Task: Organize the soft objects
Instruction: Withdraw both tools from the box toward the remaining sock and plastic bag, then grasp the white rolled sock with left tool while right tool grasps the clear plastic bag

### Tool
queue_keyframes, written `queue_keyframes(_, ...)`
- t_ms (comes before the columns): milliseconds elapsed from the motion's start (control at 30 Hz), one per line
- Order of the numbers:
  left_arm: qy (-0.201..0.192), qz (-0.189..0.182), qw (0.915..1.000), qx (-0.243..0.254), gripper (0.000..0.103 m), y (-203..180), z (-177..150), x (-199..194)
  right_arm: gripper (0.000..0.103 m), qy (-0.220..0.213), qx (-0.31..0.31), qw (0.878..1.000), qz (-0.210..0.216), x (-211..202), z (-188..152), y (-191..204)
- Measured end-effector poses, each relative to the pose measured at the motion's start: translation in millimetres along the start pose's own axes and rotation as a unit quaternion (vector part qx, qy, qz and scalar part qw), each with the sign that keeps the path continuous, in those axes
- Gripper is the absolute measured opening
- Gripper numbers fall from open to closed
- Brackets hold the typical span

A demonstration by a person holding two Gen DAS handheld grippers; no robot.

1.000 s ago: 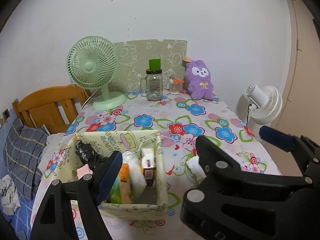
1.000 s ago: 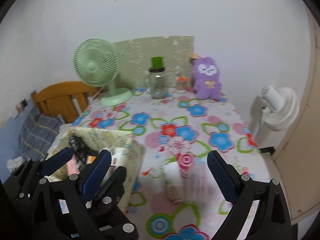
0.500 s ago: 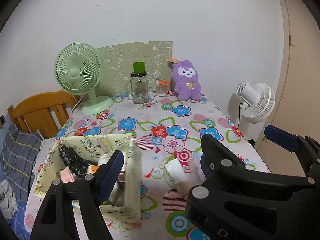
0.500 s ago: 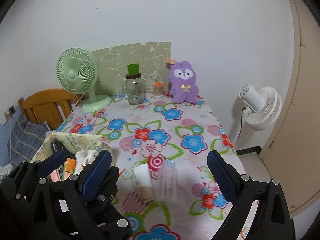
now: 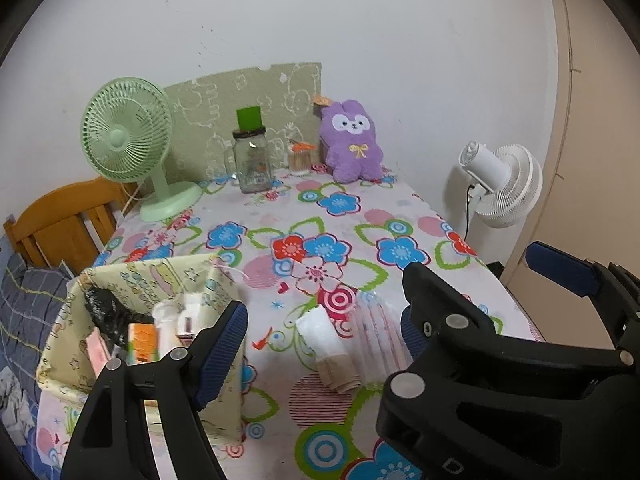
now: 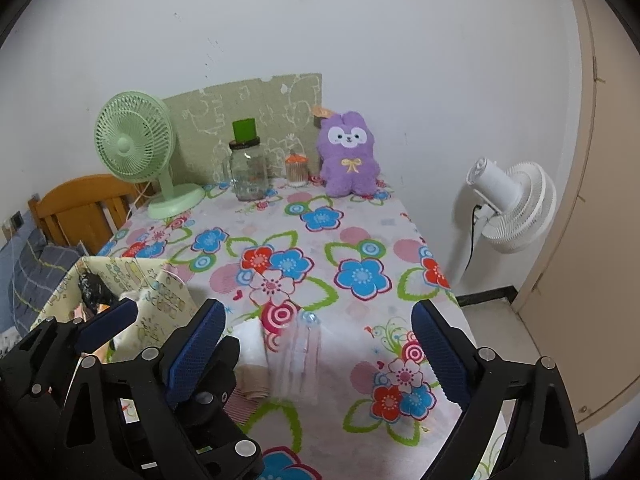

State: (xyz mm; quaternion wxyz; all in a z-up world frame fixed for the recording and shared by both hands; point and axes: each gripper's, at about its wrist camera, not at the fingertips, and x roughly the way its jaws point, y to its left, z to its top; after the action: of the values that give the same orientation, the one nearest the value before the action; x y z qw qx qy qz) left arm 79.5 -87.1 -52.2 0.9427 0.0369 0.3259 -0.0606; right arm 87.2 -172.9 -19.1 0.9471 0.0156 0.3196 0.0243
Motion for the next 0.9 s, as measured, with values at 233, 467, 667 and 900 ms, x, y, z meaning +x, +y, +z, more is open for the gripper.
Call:
queue_keyframes(233, 0.032, 0.006, 0.9994, -0.007, 0.077, -6.5, -5.9, 25.0, 0.094, 0.013, 0.002, 1.000, 0.003, 18.4, -8.7, -14.1)
queue_keyframes(467, 0.064, 0.021, 0.9976, -0.013, 0.071, -8.5, -12.4, 50.6, 0.094, 0.017, 0.011, 1.000, 0.018, 40.4, -17.0, -23.3)
queue_keyframes(667, 0.089, 0.019, 0.9956, -0.020, 0.065, -10.7, -19.1, 71.3, 0.094, 0.037, 0.021, 0.999, 0.023, 61.1, -23.8, -31.6)
queue_keyframes(900, 0.116, 0.027, 0.9927, -0.022, 0.058, -8.9, -28.0, 97.6, 0.093, 0.066, 0.024, 0.997, 0.025, 87.1, -34.4, -37.5)
